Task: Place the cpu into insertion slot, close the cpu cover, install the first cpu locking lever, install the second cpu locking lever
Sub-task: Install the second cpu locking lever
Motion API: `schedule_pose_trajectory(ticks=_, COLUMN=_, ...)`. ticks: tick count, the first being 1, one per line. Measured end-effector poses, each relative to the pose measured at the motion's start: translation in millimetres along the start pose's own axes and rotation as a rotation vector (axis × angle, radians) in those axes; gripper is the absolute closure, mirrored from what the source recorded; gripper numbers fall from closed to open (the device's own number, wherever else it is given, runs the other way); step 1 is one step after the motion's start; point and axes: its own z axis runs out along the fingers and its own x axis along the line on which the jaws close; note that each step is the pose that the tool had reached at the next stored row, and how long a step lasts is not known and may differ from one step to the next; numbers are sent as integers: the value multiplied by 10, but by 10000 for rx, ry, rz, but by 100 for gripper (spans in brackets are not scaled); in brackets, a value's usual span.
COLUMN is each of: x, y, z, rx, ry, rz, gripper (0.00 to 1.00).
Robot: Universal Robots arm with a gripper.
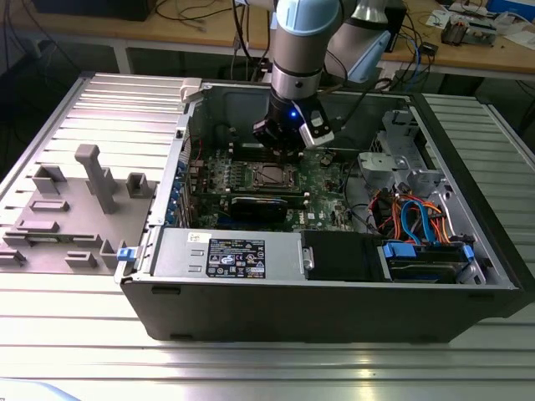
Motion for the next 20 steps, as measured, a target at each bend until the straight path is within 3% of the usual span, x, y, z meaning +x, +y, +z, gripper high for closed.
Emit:
schedule_pose_trajectory(ticks=2, x=0, y=0, z=0, rx=-3, ry=-2, rz=0, gripper=89)
schedule_pose_trajectory(ticks=4, x=0, y=5, z=-44, rx=0, ry=1, rz=0, gripper=89)
schedule_pose_trajectory(ticks=15, x=0, y=5, z=-55, rx=4, ry=3, rz=0, gripper=89)
schedule_pose_trajectory(ticks=20, x=-1, y=16, z=-142, rx=1, ry=0, rz=0, gripper=89)
